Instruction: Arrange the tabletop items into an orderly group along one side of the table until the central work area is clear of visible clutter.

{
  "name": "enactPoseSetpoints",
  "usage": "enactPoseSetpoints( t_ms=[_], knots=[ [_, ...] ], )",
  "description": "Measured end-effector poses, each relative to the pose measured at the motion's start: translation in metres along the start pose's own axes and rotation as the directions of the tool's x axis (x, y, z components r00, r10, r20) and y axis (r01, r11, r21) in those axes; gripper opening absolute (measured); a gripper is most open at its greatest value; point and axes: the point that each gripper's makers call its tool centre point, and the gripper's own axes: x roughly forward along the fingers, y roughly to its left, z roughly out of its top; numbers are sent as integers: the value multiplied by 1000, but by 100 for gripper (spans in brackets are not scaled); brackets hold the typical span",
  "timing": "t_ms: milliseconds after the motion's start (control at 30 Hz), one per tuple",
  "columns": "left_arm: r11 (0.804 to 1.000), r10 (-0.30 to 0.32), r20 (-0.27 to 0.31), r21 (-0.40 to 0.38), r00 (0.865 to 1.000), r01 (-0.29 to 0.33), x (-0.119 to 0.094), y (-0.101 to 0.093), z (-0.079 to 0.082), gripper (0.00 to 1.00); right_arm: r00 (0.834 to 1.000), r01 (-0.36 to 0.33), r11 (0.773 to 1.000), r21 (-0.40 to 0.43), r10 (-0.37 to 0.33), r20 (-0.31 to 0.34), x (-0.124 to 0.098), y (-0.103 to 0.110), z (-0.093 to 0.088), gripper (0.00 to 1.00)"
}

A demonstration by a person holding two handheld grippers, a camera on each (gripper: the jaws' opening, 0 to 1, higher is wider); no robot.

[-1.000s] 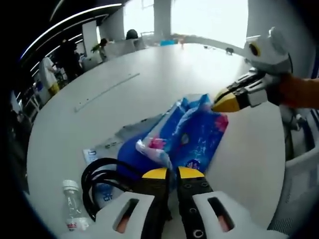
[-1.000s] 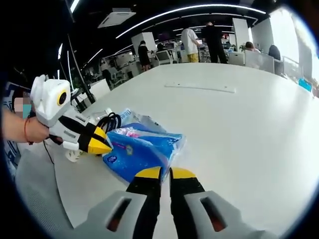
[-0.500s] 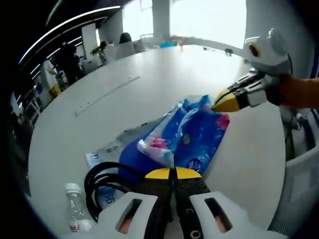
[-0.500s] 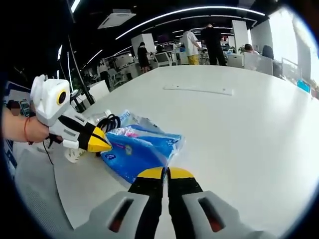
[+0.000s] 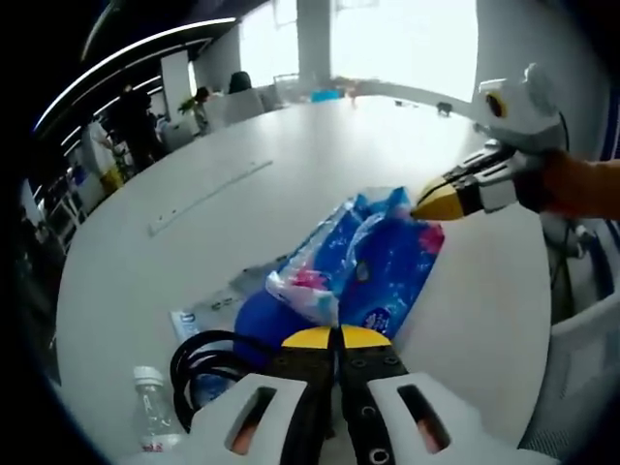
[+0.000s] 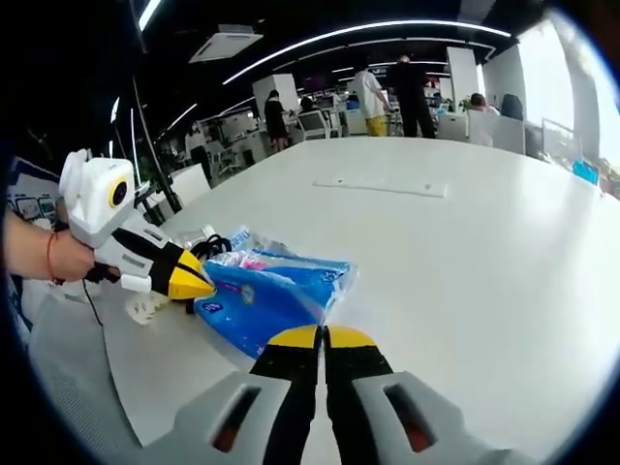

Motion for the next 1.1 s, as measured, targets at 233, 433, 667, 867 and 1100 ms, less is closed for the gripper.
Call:
enactPoseSetpoints(
  t_ms=[233,433,667,867,1100],
  knots=[
    [1000,-5,11,3,1000,5,0,-3,7,0,1000,12,1000,-1,-12,14,-6,-4,4,0],
    [1000,-10,25,2,1000,10,-2,-5,16,0,999,23,1000,-2,-23,33,-13,-7,10,0],
    [1000,-11,38,5,999,11,-2,-8,25,0,998,34,999,-4,-34,49,-20,-10,15,0],
    [1000,-14,50,3,999,14,-3,-11,32,0,997,43,999,-7,-43,59,-26,-15,18,0],
    [1000,-16,65,9,998,15,-2,-15,45,0,995,62,998,-6,-61,73,-35,-20,23,0]
  ],
)
